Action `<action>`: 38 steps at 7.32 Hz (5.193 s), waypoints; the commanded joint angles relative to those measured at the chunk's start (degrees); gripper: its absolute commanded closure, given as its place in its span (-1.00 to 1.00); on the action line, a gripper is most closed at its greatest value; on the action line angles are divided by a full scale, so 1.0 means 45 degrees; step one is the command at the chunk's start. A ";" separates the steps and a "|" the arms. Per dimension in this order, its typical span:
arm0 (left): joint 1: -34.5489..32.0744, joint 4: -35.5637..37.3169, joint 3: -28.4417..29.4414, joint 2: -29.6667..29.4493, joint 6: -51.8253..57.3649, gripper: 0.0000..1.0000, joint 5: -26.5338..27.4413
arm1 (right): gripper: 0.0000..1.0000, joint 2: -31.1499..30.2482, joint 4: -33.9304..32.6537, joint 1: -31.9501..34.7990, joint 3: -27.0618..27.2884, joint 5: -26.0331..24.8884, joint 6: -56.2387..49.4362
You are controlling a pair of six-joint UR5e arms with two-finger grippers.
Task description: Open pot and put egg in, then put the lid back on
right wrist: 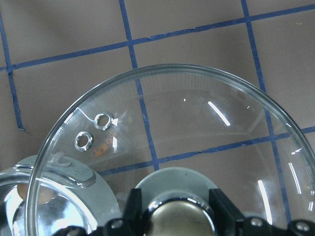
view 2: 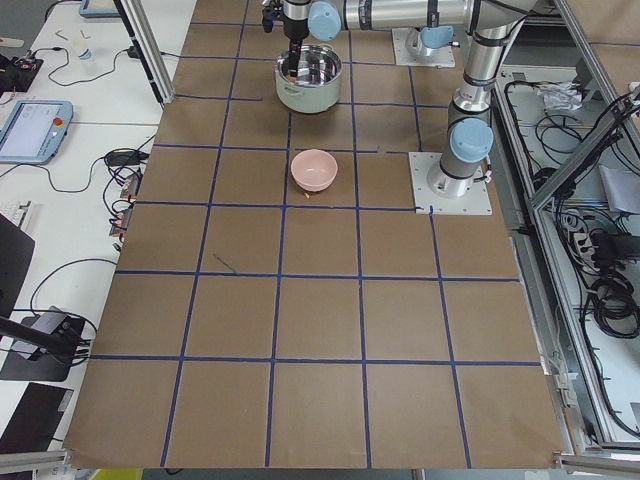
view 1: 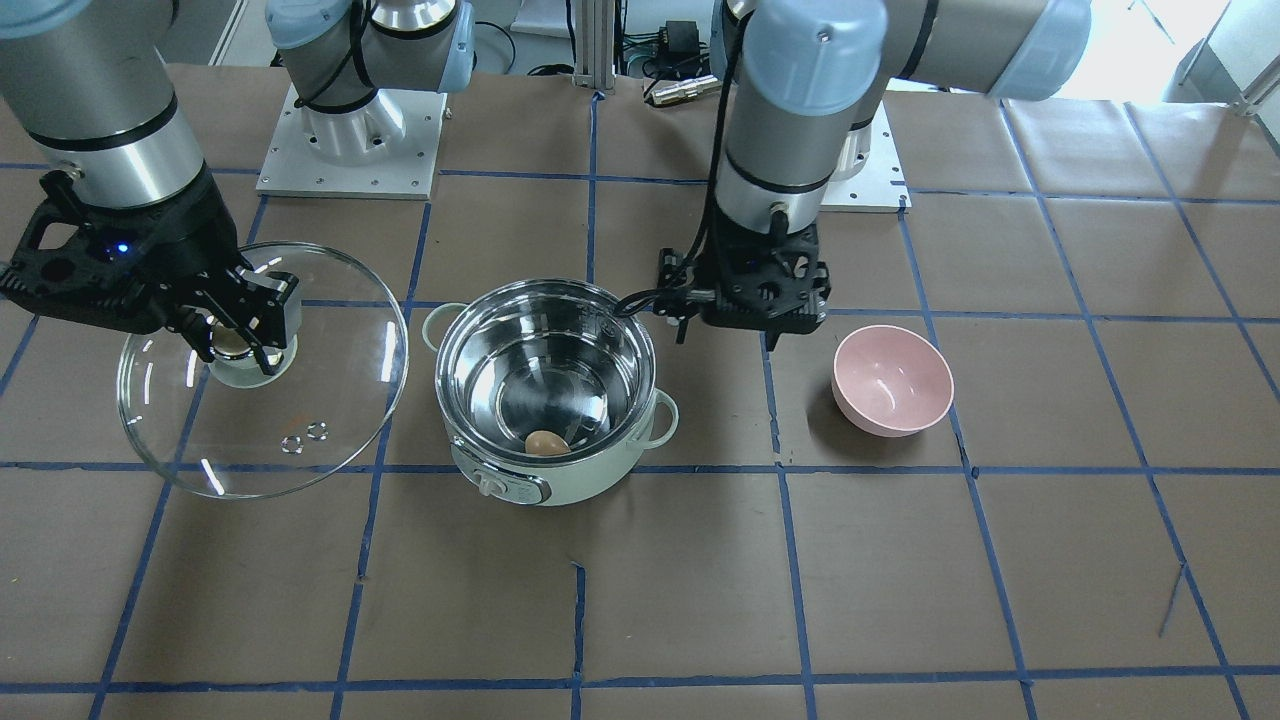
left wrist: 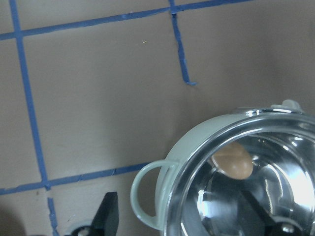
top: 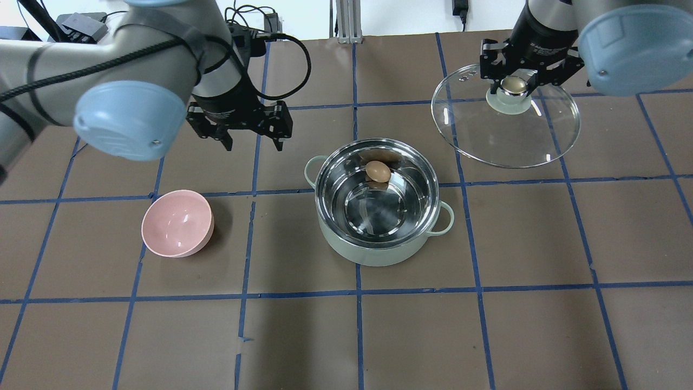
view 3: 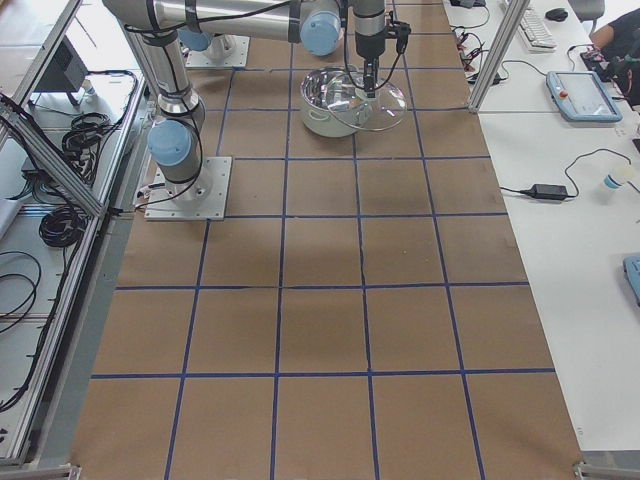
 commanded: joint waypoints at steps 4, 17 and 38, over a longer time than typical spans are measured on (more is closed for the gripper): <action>0.2478 -0.3133 0.1090 0.1456 0.3049 -0.86 0.0376 | 0.35 0.1494 -0.2165 0.2995 -0.0086 -0.0068 0.2996; 0.2299 -0.2253 0.0622 0.2002 0.3281 -1.00 0.0257 | 0.36 0.1164 -0.2813 0.4970 0.1945 -0.0634 0.6260; 0.2319 -0.2097 0.0602 0.1866 0.1992 -1.00 0.0199 | -0.36 0.1320 -0.2852 0.4971 0.1868 -0.0673 0.6165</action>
